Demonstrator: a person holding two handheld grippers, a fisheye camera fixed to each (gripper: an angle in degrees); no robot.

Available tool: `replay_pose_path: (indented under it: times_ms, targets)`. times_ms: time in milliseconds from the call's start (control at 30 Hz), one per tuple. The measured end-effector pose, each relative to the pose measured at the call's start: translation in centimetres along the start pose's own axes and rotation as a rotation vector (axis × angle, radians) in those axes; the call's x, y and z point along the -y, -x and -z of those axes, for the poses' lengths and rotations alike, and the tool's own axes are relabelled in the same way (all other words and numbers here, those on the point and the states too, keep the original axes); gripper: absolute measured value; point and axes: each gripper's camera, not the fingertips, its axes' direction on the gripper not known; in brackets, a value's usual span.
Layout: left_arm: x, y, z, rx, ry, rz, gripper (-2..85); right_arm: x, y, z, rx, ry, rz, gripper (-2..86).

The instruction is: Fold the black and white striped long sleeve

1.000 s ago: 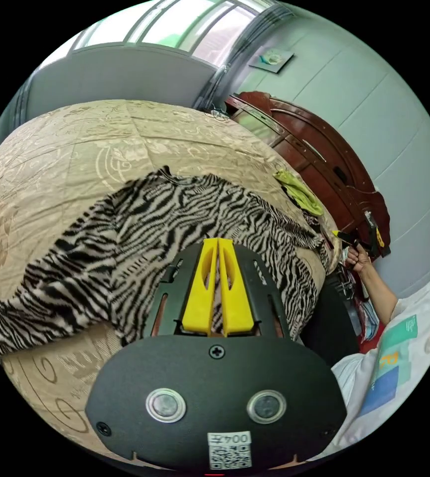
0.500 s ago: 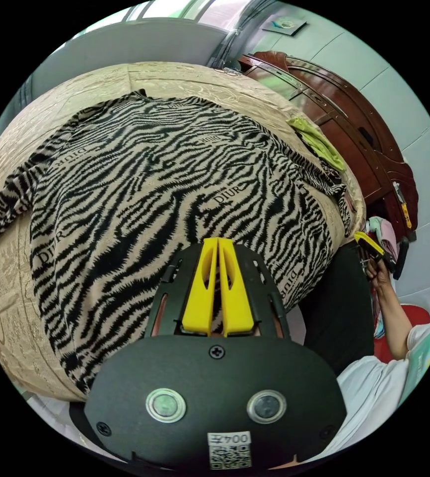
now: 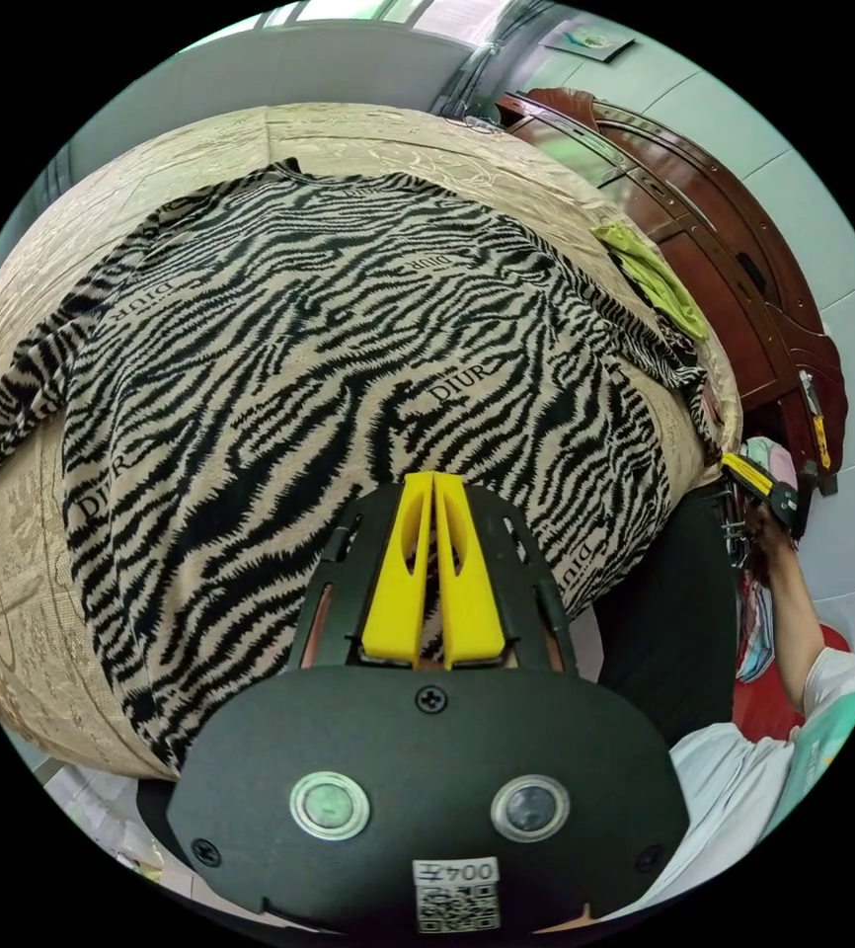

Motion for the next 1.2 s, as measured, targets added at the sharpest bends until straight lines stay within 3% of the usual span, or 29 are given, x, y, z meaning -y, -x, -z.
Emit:
replay_pose_path:
  times_ms: [267, 467, 733, 967, 1200]
  targets:
    - [0.0, 1.0, 0.7, -0.042, 0.015, -0.018, 0.1, 8.3, -4.7, 10.9, -0.205, -0.125, -0.134, -0.8]
    - [0.3, 1.0, 2.5, -0.076, 0.013, -0.095, 0.2, 20.1, -1.0, 21.1, -0.256, -0.344, 0.042, -0.8]
    - [0.2, 4.7, 7.2, -0.241, -0.169, -0.073, 0.2, 35.7, 14.1, 31.7, -0.129, -0.579, 0.387, -0.6]
    - [-1.7, 10.9, 8.2, -0.286, -0.220, 0.034, 0.1, 43.5, 29.4, 32.3, -0.050, -0.599, 0.670, 0.2]
    - [-4.0, 13.8, 7.0, -0.306, -0.205, 0.101, 0.1, 47.2, 43.9, 21.0, -0.036, -0.290, 0.894, 4.5]
